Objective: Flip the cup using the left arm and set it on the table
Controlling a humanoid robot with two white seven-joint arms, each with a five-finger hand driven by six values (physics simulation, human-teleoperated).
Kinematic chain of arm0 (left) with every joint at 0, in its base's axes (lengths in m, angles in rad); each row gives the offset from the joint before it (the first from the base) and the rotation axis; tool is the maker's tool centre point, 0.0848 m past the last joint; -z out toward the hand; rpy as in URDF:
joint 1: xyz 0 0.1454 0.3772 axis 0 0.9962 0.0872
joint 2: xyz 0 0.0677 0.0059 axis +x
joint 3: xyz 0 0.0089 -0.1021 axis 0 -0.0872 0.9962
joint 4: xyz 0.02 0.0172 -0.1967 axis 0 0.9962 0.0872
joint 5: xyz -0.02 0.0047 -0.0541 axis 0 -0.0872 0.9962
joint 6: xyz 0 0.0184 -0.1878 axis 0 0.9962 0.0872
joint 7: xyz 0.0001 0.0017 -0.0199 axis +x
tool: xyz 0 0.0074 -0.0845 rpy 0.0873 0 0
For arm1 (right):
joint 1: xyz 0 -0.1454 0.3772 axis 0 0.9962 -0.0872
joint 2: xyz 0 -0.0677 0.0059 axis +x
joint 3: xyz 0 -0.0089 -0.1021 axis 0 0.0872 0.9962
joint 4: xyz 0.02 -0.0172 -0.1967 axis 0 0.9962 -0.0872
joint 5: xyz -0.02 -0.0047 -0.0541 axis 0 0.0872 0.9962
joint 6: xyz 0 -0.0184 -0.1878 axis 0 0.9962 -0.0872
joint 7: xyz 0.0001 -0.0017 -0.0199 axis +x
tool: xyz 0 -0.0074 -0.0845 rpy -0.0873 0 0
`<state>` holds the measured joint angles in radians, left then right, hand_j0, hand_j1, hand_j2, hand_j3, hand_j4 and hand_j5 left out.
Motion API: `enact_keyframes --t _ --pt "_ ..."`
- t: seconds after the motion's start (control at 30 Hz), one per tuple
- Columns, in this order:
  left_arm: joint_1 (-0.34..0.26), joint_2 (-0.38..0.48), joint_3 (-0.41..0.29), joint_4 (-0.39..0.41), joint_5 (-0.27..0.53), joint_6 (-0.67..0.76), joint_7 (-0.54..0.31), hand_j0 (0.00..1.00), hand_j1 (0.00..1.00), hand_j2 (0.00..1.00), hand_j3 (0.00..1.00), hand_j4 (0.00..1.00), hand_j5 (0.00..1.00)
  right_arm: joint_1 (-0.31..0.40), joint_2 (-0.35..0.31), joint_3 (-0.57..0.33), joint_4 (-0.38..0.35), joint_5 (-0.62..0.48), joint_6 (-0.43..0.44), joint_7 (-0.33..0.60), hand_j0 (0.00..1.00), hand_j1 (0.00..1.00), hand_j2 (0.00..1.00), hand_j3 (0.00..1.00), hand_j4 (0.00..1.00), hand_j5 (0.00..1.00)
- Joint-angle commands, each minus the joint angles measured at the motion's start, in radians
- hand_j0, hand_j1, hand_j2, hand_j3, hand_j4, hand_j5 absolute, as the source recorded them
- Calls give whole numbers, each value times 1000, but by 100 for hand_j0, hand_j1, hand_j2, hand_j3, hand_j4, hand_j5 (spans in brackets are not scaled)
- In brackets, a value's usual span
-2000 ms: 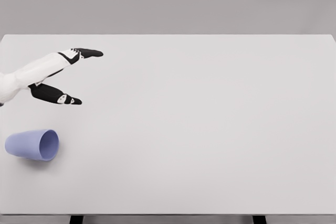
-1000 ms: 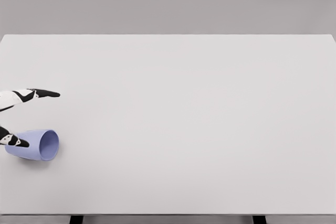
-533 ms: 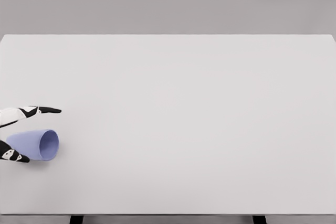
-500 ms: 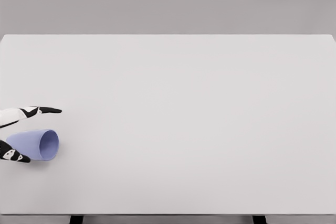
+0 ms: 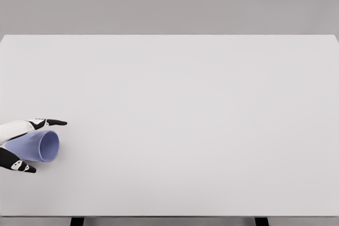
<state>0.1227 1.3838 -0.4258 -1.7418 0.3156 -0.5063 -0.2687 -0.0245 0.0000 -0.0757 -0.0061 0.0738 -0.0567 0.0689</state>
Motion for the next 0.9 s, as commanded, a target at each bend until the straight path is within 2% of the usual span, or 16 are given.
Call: enact_keyframes --t 0.0,0.2,0.87 --pt "0 -22 -1 15 -15 2 0 100 100 100 100 100 100 -2 0 -1 0 0 0 0 100 100 100 100 100 100" --pt "0 -51 -1 25 -55 35 2 100 100 100 100 100 100 0 0 -1 0 0 0 0 100 100 100 100 100 100" --pt "-3 -72 2 36 -82 78 5 100 100 100 100 100 100 0 0 1 0 0 0 0 100 100 100 100 100 100"
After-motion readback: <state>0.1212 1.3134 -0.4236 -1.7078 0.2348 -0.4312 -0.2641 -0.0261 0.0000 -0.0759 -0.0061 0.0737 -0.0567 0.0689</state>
